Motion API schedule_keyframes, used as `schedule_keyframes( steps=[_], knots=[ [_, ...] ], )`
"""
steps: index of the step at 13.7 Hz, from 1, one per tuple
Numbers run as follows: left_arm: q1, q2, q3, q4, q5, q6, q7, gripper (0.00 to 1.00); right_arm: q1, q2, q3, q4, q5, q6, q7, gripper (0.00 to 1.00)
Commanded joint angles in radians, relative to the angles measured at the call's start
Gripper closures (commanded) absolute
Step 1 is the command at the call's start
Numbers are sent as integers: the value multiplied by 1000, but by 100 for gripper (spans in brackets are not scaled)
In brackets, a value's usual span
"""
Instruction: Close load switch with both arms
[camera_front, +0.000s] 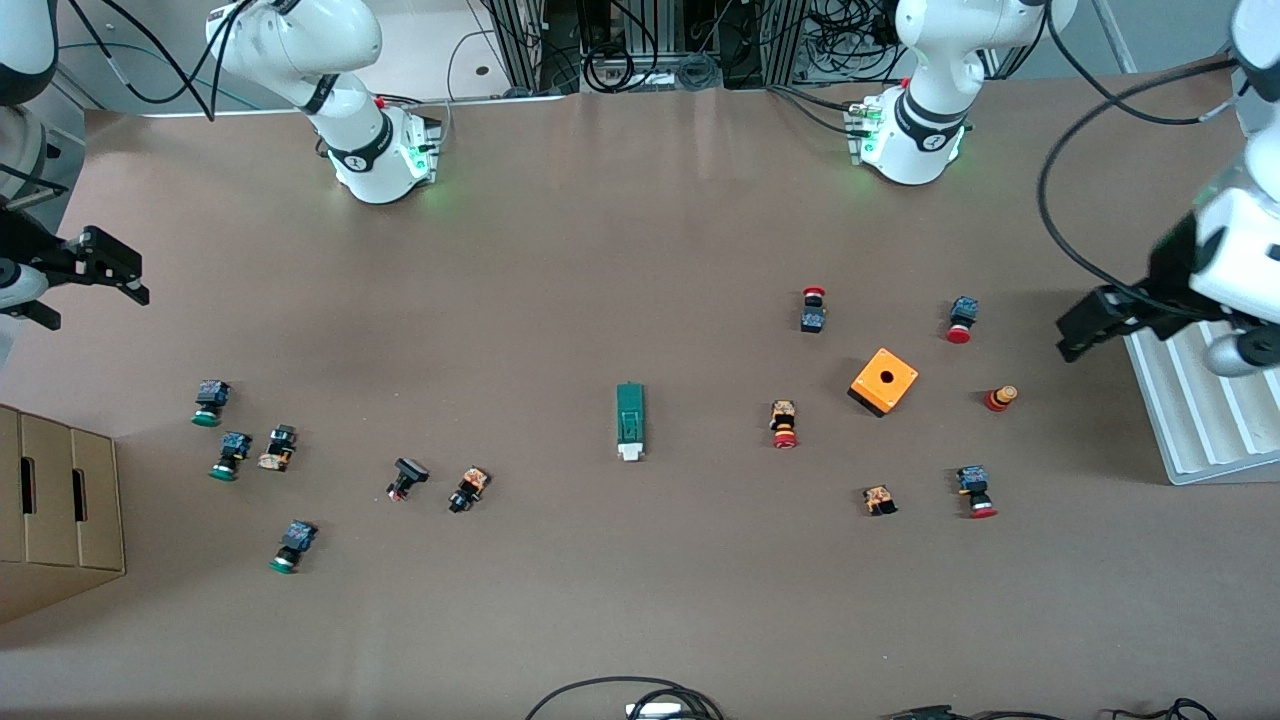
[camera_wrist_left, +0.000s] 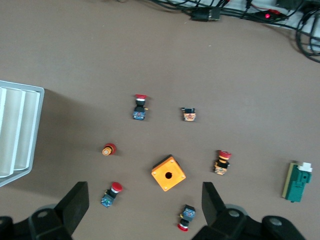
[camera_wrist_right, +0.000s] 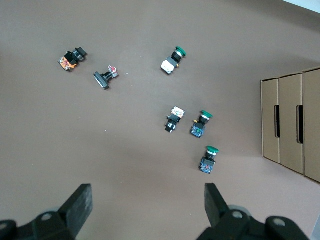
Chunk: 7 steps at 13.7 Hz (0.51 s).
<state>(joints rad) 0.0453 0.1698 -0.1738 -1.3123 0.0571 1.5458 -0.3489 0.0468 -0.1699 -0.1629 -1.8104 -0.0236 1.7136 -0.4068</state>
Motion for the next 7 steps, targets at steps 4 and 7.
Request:
schedule_keyframes(
  steps=[4, 7],
  knots=[
    [2, 7, 98, -70, -43, -9, 70, 0, 11, -19, -6, 2, -41, 14, -6, 0],
    [1, 34, 143, -71, -100, -9, 73, 0, 15, -19, -3, 3, -39, 6, -6, 0]
  ],
)
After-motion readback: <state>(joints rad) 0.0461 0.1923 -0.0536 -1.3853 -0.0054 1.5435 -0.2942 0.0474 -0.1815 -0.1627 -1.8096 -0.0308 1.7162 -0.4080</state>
